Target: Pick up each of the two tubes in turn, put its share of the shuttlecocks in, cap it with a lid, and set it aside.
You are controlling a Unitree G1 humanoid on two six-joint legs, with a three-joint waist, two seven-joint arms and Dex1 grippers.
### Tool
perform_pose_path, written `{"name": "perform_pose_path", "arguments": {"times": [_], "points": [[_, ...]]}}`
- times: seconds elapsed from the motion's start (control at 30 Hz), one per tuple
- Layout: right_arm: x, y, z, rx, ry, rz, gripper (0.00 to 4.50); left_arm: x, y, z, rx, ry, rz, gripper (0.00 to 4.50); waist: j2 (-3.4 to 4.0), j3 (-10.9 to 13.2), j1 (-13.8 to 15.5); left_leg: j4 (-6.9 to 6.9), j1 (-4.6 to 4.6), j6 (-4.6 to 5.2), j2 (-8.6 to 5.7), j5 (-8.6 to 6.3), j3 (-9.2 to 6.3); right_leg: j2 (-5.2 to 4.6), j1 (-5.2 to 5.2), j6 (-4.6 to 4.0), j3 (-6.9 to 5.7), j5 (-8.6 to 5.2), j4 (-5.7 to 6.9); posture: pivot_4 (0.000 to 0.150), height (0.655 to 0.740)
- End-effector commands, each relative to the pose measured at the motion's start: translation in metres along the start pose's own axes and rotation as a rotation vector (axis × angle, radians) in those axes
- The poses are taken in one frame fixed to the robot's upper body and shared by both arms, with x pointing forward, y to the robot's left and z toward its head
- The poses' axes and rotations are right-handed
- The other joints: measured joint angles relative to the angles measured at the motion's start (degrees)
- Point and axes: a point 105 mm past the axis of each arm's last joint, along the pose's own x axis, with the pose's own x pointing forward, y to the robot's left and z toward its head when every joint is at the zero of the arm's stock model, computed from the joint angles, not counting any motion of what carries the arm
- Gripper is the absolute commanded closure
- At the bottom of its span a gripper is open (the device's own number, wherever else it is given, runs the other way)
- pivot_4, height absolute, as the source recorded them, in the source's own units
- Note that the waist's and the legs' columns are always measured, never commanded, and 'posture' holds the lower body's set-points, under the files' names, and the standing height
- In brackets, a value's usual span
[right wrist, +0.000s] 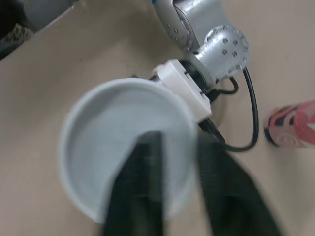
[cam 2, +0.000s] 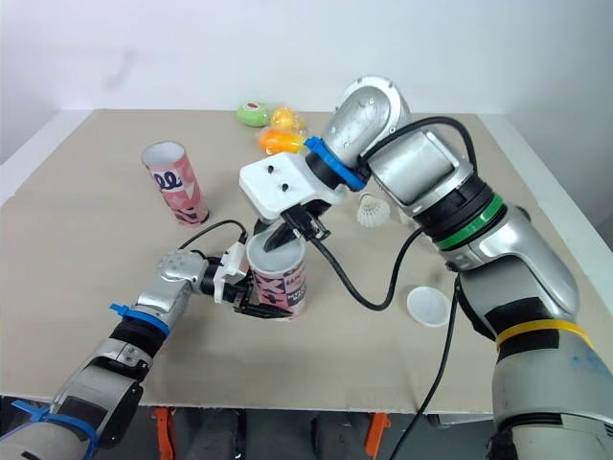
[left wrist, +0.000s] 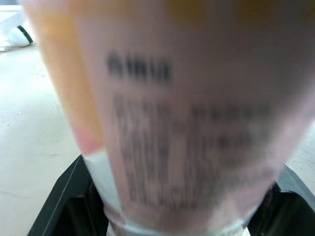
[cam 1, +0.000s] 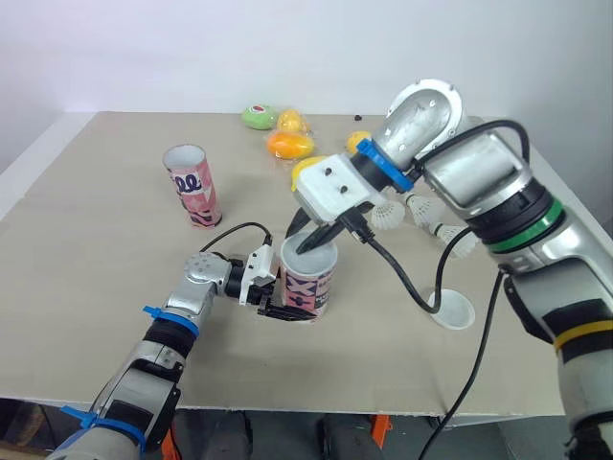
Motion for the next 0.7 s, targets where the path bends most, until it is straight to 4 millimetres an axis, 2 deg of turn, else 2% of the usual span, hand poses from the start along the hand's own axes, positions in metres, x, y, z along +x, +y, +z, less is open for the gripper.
{"name": "perform_pose_path", "arguments": {"times": [0.03, 0.13, 0.27, 0.37, 0.47, 0.5, 0.53, 0.57, 0.63, 0.7], "points": [[0.010, 0.007, -0.004, 0.024, 0.009, 0.046, 1.11, -0.011, -0.006, -0.024, -0.095, 0.076, 0.037, 1.59, 0.00, 0.0, 0.0, 0.01, 0.03, 0.00, 0.00, 0.00, 0.01, -0.01, 0.01, -0.01, 0.00, 0.01, 0.00, 0.150, 0.7400], [-0.003, -0.001, 0.003, 0.047, -0.031, -0.006, 0.16, -0.010, -0.006, -0.025, -0.099, 0.074, 0.035, 1.59, 0.00, 0.0, 0.0, 0.00, 0.05, 0.00, 0.00, 0.00, 0.01, -0.01, 0.02, -0.02, 0.01, 0.00, 0.00, 0.150, 0.7400], [-0.029, -0.016, 0.018, 0.074, -0.109, -0.097, 0.16, -0.009, -0.007, -0.025, -0.100, 0.073, 0.033, 1.59, 0.00, 0.0, 0.0, -0.05, 0.05, -0.01, 0.00, -0.01, 0.02, -0.01, 0.01, -0.04, 0.01, -0.02, 0.00, 0.150, 0.7400], [-0.044, -0.015, 0.025, 0.082, -0.146, -0.119, 0.16, -0.009, -0.007, -0.024, -0.100, 0.072, 0.032, 1.59, 0.00, 0.0, 0.0, -0.06, 0.01, -0.01, 0.00, 0.00, 0.02, -0.01, -0.02, 0.04, 0.01, 0.03, 0.00, 0.150, 0.7400], [-0.046, -0.009, 0.027, 0.084, -0.162, -0.107, 0.80, -0.009, -0.006, -0.024, -0.099, 0.074, 0.031, 1.59, 0.00, 0.0, 0.0, -0.06, 0.00, -0.02, 0.00, -0.01, 0.02, -0.01, -0.02, -0.02, 0.01, -0.03, 0.00, 0.150, 0.7400], [-0.045, -0.006, 0.027, 0.084, -0.164, -0.096, 1.56, -0.009, -0.006, -0.024, -0.099, 0.074, 0.030, 1.59, 0.00, 0.0, 0.0, -0.07, 0.01, -0.02, 0.00, -0.01, 0.02, -0.01, -0.03, -0.04, 0.01, -0.04, 0.00, 0.150, 0.7400], [-0.042, -0.002, 0.026, 0.082, -0.160, -0.082, 1.56, -0.008, -0.006, -0.024, -0.099, 0.074, 0.029, 1.59, 0.00, 0.0, -0.1, -0.07, 0.01, -0.02, 0.00, -0.01, 0.02, -0.01, -0.04, -0.05, 0.01, -0.04, 0.00, 0.150, 0.7400], [-0.040, 0.001, 0.024, 0.083, -0.157, -0.072, 1.93, -0.008, -0.006, -0.024, -0.099, 0.075, 0.028, 1.59, -0.01, 0.0, -0.1, -0.08, 0.01, -0.02, 0.00, -0.01, 0.02, -0.01, -0.06, -0.08, 0.02, -0.02, 0.00, 0.150, 0.7400], [-0.033, 0.006, 0.021, 0.084, -0.145, -0.050, 2.83, -0.007, -0.006, -0.024, -0.098, 0.074, 0.027, 1.59, -0.01, 0.0, -0.1, -0.07, 0.01, -0.02, -0.01, -0.01, 0.03, -0.01, -0.05, -0.06, 0.03, -0.03, -0.01, 0.150, 0.7400], [-0.027, 0.010, 0.018, 0.087, -0.134, -0.028, 3.96, -0.007, -0.006, -0.024, -0.098, 0.074, 0.026, 1.59, -0.01, 0.0, -0.1, -0.06, 0.01, -0.02, 0.00, -0.01, 0.07, -0.01, -0.06, -0.04, 0.08, -0.01, -0.01, 0.150, 0.7400]]}}
